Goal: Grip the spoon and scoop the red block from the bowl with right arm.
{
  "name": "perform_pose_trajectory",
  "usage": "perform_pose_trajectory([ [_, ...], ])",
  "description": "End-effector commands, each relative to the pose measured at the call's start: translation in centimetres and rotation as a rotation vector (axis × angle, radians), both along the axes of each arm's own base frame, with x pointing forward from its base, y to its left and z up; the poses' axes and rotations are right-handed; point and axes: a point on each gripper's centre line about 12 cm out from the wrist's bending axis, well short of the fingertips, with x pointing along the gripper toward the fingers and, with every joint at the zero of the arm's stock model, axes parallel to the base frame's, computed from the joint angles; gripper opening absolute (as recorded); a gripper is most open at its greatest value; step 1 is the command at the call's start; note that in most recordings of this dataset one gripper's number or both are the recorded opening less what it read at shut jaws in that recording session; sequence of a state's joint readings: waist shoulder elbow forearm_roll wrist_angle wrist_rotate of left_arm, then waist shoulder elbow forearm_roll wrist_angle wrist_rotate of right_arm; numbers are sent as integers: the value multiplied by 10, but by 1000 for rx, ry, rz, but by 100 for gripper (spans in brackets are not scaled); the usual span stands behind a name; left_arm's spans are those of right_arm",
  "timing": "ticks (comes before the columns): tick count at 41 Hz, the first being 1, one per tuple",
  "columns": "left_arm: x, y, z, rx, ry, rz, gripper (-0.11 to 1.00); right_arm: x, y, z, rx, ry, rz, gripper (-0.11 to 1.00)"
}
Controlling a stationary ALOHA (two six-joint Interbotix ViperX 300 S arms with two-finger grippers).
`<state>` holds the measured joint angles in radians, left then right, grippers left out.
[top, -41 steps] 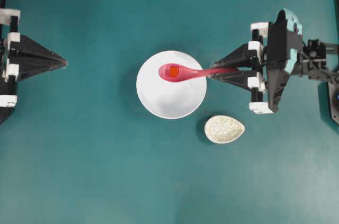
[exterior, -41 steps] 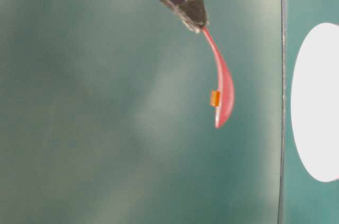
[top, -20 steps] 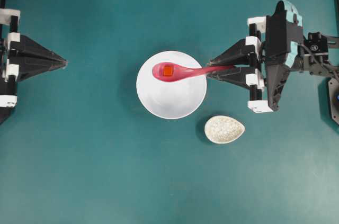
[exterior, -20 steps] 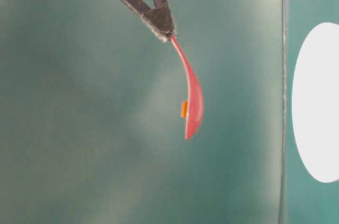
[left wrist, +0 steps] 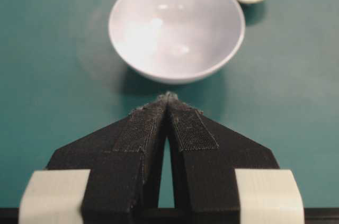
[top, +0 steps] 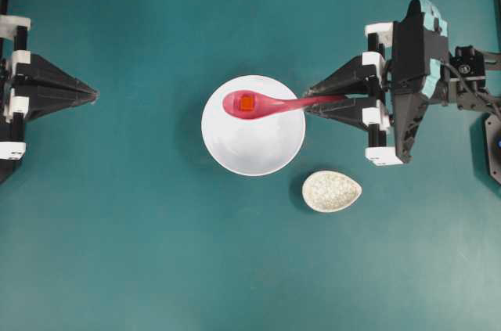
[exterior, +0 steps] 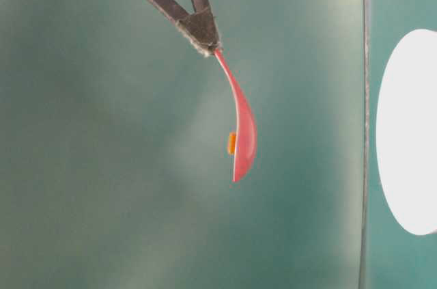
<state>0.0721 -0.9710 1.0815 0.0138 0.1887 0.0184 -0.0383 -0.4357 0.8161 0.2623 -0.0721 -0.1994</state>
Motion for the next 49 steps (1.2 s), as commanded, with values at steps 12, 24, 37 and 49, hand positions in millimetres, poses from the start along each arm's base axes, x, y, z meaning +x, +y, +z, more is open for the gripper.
perform_pose_trajectory([
  [12,-1,-2,20,0,-68,-10,0,1,-1,16,-2,-44,-2,24],
  [24,-8,-3,28,1,-91,-11,0,1,-1,16,-2,-44,-2,24],
  [37,-8,-3,27,1,-84,-13,0,2,-1,17,-2,-49,-3,24],
  [49,-7,-3,26,1,-78,-13,0,1,-1,17,-1,-50,-3,24],
])
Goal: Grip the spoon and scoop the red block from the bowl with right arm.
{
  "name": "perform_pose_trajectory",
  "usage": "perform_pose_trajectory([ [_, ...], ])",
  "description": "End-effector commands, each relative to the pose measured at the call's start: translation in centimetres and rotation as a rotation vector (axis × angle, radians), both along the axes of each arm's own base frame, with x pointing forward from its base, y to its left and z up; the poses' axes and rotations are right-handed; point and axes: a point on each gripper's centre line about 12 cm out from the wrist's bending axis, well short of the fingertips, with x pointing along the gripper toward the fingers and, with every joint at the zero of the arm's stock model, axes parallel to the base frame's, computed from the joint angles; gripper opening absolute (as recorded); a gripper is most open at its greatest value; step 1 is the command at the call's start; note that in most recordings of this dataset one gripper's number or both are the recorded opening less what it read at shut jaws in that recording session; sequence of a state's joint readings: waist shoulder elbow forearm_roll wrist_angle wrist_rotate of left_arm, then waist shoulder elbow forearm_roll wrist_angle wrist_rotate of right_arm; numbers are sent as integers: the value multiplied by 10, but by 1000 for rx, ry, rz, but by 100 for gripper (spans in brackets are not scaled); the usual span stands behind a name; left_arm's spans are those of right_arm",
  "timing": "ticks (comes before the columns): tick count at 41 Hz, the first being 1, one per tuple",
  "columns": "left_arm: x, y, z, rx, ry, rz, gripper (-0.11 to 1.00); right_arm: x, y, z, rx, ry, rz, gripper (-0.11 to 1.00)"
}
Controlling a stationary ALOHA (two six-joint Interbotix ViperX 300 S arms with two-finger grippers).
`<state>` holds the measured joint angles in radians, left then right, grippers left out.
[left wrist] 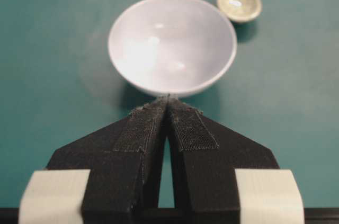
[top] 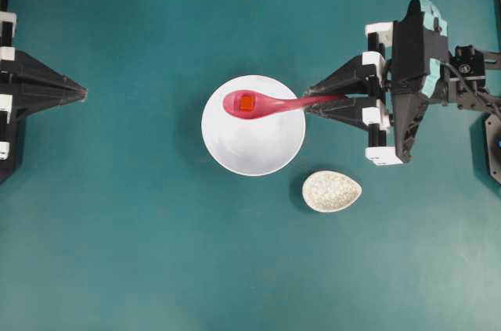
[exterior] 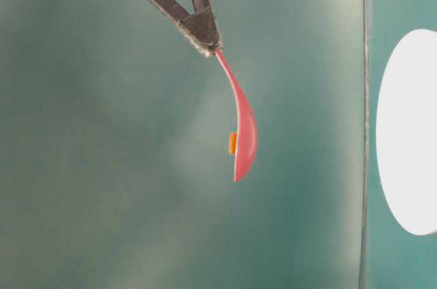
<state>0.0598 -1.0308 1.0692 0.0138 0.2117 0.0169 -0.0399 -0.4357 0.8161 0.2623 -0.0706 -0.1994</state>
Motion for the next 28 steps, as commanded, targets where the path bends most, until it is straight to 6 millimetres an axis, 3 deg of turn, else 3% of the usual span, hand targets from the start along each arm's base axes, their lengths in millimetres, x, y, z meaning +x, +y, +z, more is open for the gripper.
perform_pose_trajectory([
  [1,3,0,12,-1,-29,-1,0,2,-1,16,-3,-49,-3,24],
  [28,3,0,10,-3,-20,-2,0,1,0,15,2,-30,4,24],
])
